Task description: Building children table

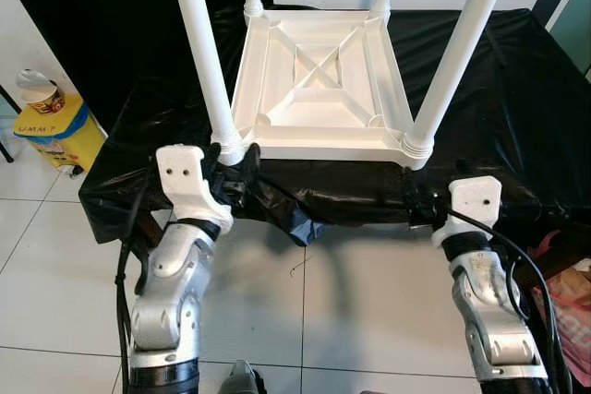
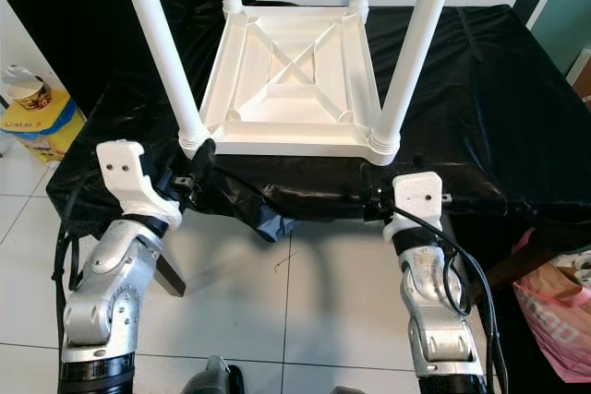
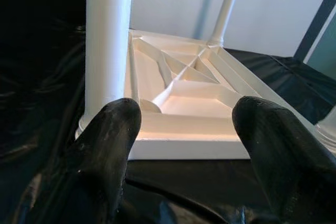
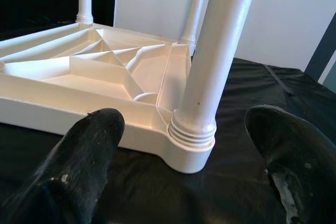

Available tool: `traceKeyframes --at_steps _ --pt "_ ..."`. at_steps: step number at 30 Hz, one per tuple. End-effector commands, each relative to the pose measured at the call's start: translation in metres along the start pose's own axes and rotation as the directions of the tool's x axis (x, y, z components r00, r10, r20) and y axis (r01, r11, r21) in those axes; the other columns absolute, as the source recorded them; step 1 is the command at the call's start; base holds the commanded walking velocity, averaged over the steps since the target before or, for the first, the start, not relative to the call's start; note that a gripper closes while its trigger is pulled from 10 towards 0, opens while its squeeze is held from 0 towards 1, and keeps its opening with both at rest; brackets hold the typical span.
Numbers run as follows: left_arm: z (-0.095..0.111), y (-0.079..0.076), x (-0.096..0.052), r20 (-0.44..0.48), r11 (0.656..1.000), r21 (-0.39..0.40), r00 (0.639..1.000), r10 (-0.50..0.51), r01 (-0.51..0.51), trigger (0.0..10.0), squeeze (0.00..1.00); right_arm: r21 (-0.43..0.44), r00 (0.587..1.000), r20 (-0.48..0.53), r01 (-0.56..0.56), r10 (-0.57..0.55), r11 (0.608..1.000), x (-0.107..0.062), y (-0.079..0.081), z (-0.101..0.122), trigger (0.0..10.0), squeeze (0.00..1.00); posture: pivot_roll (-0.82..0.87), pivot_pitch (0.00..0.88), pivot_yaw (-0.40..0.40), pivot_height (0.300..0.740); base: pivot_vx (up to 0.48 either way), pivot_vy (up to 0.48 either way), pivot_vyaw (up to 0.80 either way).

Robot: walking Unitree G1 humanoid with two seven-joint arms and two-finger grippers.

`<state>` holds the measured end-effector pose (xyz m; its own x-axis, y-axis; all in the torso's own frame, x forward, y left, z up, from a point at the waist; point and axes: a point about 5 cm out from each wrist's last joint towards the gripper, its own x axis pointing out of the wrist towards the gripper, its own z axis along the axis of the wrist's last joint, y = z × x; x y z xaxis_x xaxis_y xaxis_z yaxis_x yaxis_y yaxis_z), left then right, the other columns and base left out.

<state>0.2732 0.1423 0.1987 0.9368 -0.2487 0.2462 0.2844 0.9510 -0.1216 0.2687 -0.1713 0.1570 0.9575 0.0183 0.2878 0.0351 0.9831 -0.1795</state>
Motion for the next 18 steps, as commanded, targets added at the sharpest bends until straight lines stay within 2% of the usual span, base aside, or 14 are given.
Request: traceKeyframes --at_steps 1,11,18 --pt "-0.002 -0.002 0.001 0.002 0.999 -0.015 0.999 -0.033 0.033 10.0 0.0 -0.01 1.0 -0.023 0.005 -0.005 1.0 0.002 -0.003 -0.005 10.0 0.0 0.0 0.079 -0.035 0.74 0.0 0.0 0.0" --pt "-0.002 -0.002 0.003 0.009 0.998 -0.034 0.999 -0.05 0.05 10.0 0.0 -0.029 1.0 -0.016 -0.006 0.005 1.0 0.015 -0.008 -0.005 10.0 0.0 0.0 0.062 -0.038 0.74 0.0 0.0 0.0" --pt "-0.002 -0.001 0.005 0.018 0.998 -0.04 0.999 -0.049 0.05 10.0 0.0 -0.033 1.0 -0.008 -0.015 0.015 0.999 0.018 -0.008 -0.005 10.0 0.0 0.0 0.052 -0.041 0.74 0.0 0.0 0.0"
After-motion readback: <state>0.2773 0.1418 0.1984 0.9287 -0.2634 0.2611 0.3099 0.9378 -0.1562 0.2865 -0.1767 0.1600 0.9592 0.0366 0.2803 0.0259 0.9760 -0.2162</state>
